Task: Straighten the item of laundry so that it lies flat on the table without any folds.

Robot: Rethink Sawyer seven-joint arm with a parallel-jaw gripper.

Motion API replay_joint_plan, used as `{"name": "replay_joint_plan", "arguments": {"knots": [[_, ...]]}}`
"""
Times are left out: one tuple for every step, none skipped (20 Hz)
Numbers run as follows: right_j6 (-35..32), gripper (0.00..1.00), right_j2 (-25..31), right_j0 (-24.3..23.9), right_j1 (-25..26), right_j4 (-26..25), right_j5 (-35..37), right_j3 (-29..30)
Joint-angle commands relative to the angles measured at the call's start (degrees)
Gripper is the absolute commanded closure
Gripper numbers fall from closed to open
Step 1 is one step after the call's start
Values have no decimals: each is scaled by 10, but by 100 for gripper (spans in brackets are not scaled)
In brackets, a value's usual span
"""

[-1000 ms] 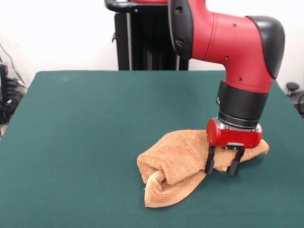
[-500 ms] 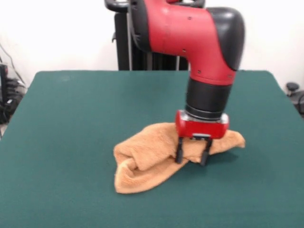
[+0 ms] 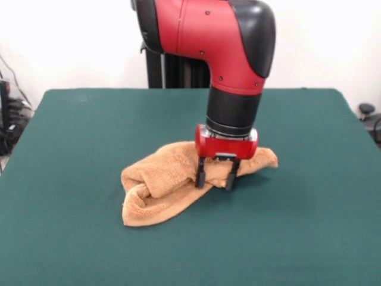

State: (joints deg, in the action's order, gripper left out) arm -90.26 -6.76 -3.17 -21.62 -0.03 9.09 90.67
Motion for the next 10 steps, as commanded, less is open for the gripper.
{"name": "replay_joint_plan", "arguments": {"knots": [[-64,0,65,9,6,-25,32,74],[-66,0,65,9,3,-25,36,77],[-67,0,65,11,0,-24,38,80],[-67,0,65,12,-3,-23,41,82],[-67,0,65,13,-6,-22,44,83],[-66,0,67,11,-8,-22,44,84],[-68,0,65,14,-10,-19,53,84],[-73,0,66,13,-11,-12,60,89],[-83,0,76,3,-13,-4,57,103],[-89,0,105,-23,-13,4,44,124]]}}
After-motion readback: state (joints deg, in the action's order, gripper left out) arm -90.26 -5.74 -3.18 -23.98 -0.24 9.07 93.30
